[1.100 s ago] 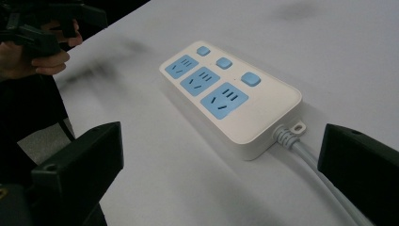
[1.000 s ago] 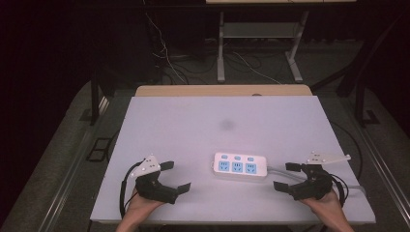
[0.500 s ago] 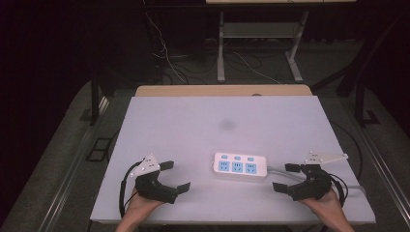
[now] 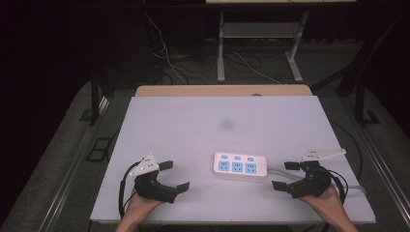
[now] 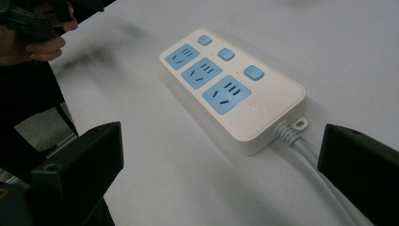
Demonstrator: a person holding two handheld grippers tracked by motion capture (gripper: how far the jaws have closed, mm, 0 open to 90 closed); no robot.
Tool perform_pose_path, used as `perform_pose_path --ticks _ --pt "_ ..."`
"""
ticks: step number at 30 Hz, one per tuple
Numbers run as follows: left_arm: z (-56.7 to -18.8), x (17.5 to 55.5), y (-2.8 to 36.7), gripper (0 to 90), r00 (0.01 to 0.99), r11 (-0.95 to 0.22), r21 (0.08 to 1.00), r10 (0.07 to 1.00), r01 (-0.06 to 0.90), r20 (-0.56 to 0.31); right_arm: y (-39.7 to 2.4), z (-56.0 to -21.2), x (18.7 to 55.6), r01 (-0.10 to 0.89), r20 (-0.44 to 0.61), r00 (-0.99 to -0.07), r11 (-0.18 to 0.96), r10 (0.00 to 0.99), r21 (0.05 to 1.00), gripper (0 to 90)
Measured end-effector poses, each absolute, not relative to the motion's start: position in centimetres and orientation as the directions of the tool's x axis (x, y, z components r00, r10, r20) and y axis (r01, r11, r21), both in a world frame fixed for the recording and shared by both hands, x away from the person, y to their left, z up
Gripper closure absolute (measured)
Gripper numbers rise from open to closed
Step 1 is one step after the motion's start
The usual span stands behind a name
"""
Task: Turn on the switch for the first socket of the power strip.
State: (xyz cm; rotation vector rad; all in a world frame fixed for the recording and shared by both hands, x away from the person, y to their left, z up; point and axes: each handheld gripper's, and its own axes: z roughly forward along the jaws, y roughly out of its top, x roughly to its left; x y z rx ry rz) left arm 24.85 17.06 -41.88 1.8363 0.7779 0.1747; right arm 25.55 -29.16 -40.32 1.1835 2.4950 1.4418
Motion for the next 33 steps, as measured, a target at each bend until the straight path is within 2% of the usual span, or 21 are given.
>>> perform_pose_path --ticks 25,33 --pt "-42.0 24.9 17.1 0.0 0.772 -0.200 0.879 0.586 0.432 -0.246 -27.6 -37.7 28.0 0.589 0.298 -0.752 0.397 0.588 0.704 0.3" --pt "-42.0 24.9 17.2 0.0 0.773 -0.200 0.880 0.585 0.432 -0.246 -27.3 -37.0 28.9 0.592 0.307 -0.755 0.401 0.579 0.700 0.3"
